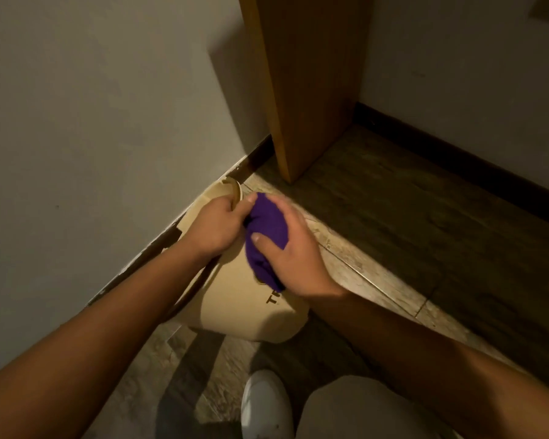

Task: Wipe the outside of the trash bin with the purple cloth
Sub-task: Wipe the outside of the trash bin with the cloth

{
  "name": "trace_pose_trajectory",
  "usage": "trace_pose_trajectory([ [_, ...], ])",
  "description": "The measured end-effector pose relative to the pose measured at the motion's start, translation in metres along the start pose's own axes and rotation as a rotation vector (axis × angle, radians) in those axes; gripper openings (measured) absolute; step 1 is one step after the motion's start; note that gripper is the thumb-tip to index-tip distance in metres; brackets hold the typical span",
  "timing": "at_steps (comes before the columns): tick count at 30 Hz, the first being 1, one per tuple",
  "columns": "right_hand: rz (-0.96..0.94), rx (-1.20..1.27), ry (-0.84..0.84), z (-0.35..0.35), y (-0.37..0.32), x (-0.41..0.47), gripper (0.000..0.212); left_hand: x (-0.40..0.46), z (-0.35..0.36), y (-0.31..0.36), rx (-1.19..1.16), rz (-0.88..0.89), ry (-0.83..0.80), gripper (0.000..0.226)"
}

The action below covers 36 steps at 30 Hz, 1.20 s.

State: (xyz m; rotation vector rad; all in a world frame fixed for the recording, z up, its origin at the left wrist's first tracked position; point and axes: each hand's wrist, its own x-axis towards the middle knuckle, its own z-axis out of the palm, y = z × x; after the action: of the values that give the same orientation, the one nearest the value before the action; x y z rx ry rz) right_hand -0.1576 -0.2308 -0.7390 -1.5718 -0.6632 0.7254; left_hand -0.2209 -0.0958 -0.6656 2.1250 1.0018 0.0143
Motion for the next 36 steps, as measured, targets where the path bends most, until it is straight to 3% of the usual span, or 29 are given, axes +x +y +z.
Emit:
trace_pose_trajectory([
  [4,-0.085,-0.09,0.143,0.003,-0.018,0.004,0.057,-0.008,-0.017,-0.01,-0.142,0.211,-0.054,0.032],
  [6,-0.054,-0.077,0.174,-0.01,-0.022,0.023,0.053,-0.012,-0.024,-0.019,-0.2,0.199,-0.202,0.014],
  [8,0.004,-0.098,0.193,-0.026,-0.02,0.051,0.049,-0.016,-0.026,-0.03,-0.186,0.141,-0.272,0.022],
  [13,0.332,-0.098,0.18,-0.064,0.028,0.09,0.052,-0.032,-0.024,-0.041,-0.193,0.189,-0.25,0.022],
  [17,0.567,0.142,0.175,-0.083,0.063,0.068,0.051,-0.041,-0.026,-0.052,-0.183,0.207,-0.213,0.026],
  [24,0.345,0.398,0.284,-0.063,0.033,0.031,0.038,-0.041,-0.023,-0.054,-0.243,0.159,-0.081,0.03],
  [29,0.185,0.448,0.182,-0.034,-0.014,0.009,0.04,-0.044,-0.013,-0.048,-0.172,0.212,-0.003,0.046],
  [32,0.124,0.485,0.094,-0.013,-0.028,0.004,0.047,-0.042,-0.015,-0.05,-0.166,0.194,0.061,0.041],
  [36,0.112,0.49,0.028,-0.006,-0.029,0.003,0.038,-0.042,-0.028,-0.057,-0.136,0.12,0.149,0.028],
])
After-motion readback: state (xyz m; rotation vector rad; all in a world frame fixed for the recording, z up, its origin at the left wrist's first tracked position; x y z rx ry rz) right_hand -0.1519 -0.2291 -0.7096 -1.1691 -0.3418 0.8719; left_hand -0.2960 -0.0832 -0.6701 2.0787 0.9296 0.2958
